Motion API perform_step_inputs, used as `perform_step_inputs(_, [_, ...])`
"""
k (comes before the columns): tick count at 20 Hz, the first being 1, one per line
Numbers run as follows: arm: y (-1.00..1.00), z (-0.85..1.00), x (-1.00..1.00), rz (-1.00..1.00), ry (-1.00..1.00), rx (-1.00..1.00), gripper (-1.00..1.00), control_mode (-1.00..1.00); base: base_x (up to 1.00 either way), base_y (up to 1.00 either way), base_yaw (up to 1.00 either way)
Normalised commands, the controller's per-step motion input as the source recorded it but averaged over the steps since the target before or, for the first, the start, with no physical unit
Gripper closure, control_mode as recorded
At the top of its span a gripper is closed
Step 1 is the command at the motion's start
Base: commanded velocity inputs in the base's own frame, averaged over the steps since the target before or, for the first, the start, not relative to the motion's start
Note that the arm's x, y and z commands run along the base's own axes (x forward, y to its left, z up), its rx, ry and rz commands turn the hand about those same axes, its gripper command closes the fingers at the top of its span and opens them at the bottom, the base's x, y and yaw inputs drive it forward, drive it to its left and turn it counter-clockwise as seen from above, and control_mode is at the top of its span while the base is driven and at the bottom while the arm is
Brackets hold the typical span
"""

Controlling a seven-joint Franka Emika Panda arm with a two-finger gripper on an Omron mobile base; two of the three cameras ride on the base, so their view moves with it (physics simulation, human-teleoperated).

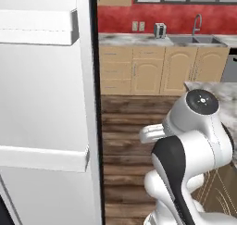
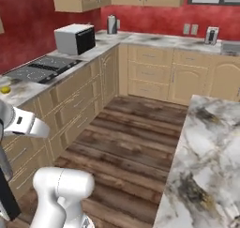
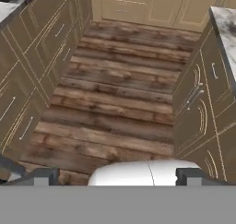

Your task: Place the beer on the top shelf of the fridge to keep it out of children's reach, and place the lemon and squash on lower shelves for easy access.

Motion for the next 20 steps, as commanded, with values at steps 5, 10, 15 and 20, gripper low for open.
perform_step_inputs(5, [0.0,0.0,0.0,0.0,0.0,0.0,-1.0,1.0,1.0,-0.35,0.16])
perform_step_inputs(10, [0.0,0.0,0.0,0.0,0.0,0.0,-1.0,1.0,1.0,-0.1,0.39])
perform_step_inputs(15, [0.0,0.0,0.0,0.0,0.0,0.0,-1.0,1.0,1.0,0.0,0.56])
perform_step_inputs(20, [0.0,0.0,0.0,0.0,0.0,0.0,-1.0,1.0,0.98,0.0,0.66])
